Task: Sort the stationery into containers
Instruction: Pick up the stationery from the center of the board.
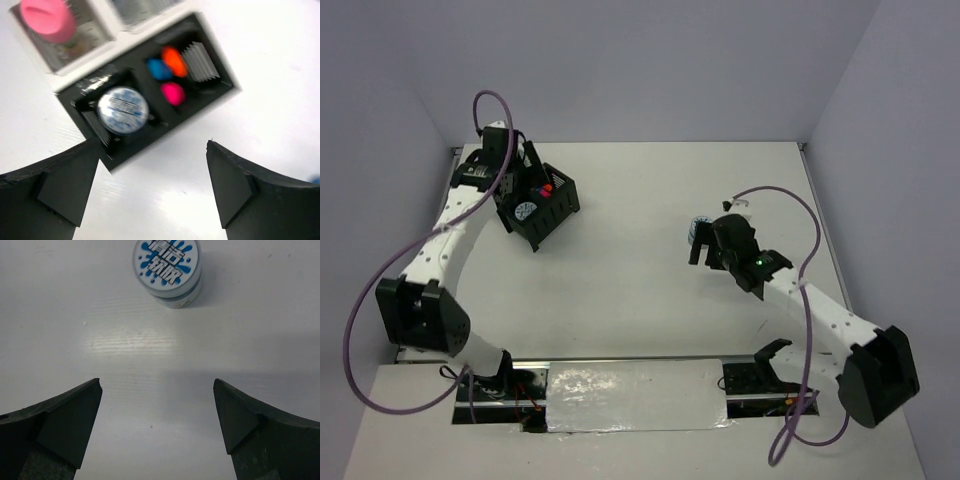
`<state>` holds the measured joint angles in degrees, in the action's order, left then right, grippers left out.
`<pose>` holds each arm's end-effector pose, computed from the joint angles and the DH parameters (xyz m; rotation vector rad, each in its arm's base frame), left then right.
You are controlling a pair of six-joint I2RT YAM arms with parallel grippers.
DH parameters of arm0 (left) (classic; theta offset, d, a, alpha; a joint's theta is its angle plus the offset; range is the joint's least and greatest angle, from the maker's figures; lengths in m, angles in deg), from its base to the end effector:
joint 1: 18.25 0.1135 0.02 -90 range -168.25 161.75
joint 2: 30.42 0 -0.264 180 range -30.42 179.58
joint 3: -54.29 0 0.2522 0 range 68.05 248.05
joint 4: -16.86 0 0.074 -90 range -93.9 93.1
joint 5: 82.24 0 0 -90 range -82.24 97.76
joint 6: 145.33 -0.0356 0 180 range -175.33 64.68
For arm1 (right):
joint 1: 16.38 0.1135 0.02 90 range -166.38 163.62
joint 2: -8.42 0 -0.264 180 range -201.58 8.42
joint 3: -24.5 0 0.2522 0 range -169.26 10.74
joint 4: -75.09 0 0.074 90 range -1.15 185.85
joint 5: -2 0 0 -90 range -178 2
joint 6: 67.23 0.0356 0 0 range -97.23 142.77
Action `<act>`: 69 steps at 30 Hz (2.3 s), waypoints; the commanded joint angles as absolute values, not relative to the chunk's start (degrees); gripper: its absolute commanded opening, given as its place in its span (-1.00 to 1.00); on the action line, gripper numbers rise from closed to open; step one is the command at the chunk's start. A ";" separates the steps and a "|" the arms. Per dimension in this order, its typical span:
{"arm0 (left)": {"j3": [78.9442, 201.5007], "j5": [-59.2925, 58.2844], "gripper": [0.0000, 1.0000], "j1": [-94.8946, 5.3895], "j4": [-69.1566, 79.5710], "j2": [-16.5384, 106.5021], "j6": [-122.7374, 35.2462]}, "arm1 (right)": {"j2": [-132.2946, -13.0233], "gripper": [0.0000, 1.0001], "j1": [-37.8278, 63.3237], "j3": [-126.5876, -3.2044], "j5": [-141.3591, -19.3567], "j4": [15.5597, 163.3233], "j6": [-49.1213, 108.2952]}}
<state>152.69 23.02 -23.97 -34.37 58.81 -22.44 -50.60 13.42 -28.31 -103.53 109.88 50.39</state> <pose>0.3451 -0.0251 0.3451 -0.6646 2.1747 -0.0467 0.1927 0.0994 0.2415 0.0974 2.2627 0.2245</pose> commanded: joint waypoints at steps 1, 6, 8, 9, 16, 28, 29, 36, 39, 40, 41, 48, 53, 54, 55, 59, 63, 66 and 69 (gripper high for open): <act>153.49 22.26 0.99 -29.92 -32.59 48.27 -25.26 | -56.25 1.00 10.96 -33.55 -105.04 105.11 47.57; 146.02 17.52 0.99 -34.60 -31.00 39.02 -27.64 | -65.56 0.99 7.79 -37.51 -104.79 103.18 44.49; 141.82 14.63 0.99 -34.86 -30.39 34.72 -28.51 | -67.24 0.99 7.35 -37.17 -103.39 100.03 41.95; 140.49 13.13 0.99 -34.95 -29.77 33.48 -29.04 | -68.64 0.99 7.26 -36.90 -103.03 98.96 41.24; 132.31 4.25 0.99 -35.04 -27.84 26.45 -32.12 | -72.08 0.99 6.56 -35.93 -103.57 92.02 36.23; 126.50 -5.86 0.99 -35.04 -22.56 24.77 -33.09 | -79.19 0.96 4.71 -35.48 -95.21 85.14 36.75; 126.50 -6.04 0.99 -35.04 -22.47 24.60 -33.26 | -79.47 0.96 4.71 -35.75 -95.29 85.07 36.57; 124.84 -7.97 0.99 -35.04 -20.55 24.51 -31.69 | -84.74 0.71 3.66 -42.07 -96.96 90.50 37.80; 124.31 -8.33 0.99 -35.04 -19.84 24.68 -31.16 | -86.15 0.73 3.40 -43.66 -99.85 91.74 38.94; 124.30 -8.85 0.99 -35.04 -19.66 24.68 -31.07 | -86.50 0.76 3.22 -44.10 -100.73 92.01 39.64; 124.30 -9.12 0.99 -35.04 -19.57 24.86 -31.07 | -86.67 0.78 3.22 -44.37 -101.00 92.10 39.56; 124.65 -9.12 0.99 -35.04 -19.84 24.95 -31.16 | -90.98 0.64 2.87 -49.21 -99.16 95.88 38.86; 124.39 -8.68 0.99 -35.04 -19.31 24.95 -30.72 | -86.77 -0.43 3.04 -43.08 -97.67 91.93 39.30; 124.22 -8.68 0.99 -35.13 -19.22 25.12 -30.37 | -84.15 -0.54 3.13 -41.66 -96.88 89.31 39.03; 124.04 -8.59 0.99 -35.13 -19.05 25.38 -29.93 | -82.47 -0.57 3.31 -40.34 -95.83 89.02 39.03; 121.23 -8.77 0.99 -37.84 -14.23 25.48 -27.38 | -73.60 -0.72 3.75 -35.59 -88.72 86.47 40.00; 118.24 -10.86 0.99 -40.49 -7.28 25.30 -23.69 | -61.21 -0.76 5.15 -31.89 -72.12 83.84 36.23; 118.24 -13.61 0.99 -45.65 -3.58 25.66 -25.34 | -56.62 -0.75 5.59 -34.16 -65.60 91.54 33.76; 115.88 -6.79 0.99 -49.88 0.63 23.11 -31.49 | -55.48 -0.78 5.77 -40.05 -60.15 101.56 32.79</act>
